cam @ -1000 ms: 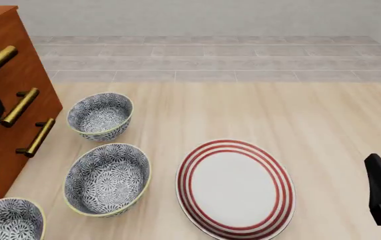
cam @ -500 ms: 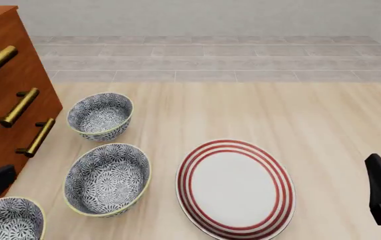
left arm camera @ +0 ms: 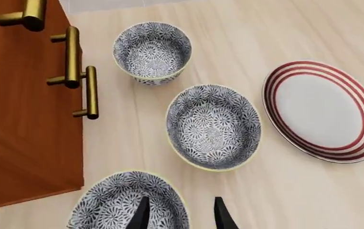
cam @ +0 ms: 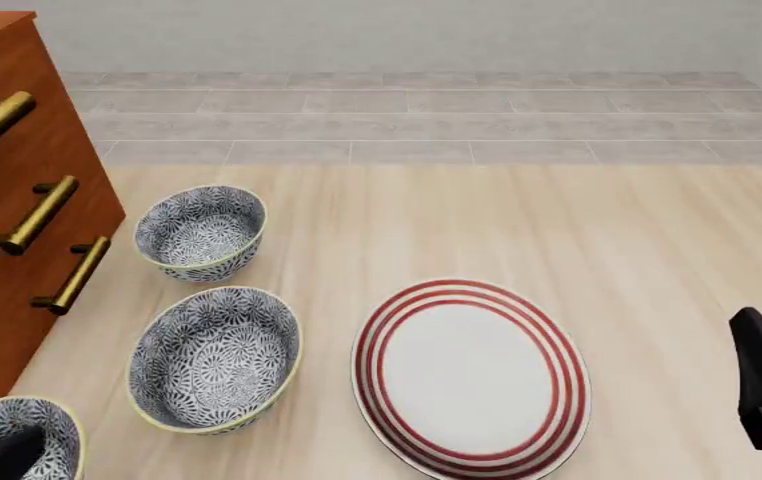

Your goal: Put the bowl at the front on the plate.

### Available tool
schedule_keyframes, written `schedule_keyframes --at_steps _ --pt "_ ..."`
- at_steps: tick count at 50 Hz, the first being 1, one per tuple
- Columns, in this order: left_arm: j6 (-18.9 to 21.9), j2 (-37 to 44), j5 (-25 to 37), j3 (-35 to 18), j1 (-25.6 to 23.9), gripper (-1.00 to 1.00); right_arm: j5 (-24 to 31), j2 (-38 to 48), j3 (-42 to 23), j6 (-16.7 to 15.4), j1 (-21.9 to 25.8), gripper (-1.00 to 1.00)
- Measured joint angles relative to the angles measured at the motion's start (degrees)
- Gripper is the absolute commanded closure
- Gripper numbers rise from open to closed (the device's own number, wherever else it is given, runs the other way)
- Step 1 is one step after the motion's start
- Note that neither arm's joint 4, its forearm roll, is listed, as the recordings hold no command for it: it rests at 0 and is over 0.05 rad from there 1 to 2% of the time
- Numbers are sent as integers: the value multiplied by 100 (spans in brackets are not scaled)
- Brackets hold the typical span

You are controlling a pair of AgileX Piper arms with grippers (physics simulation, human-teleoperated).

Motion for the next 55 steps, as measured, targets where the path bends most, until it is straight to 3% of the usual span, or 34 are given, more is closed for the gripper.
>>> schedule_keyframes --at_steps 18,40,55 --pt "-329 14 -188 673 279 -100 -6 -11 4 50 -33 -100" --pt "-452 552 -949 1159 453 -100 -5 -17 -6 56 -68 -100" --pt "-665 607 -1016 1471 460 -100 -21 -23 -1 64 -86 -100"
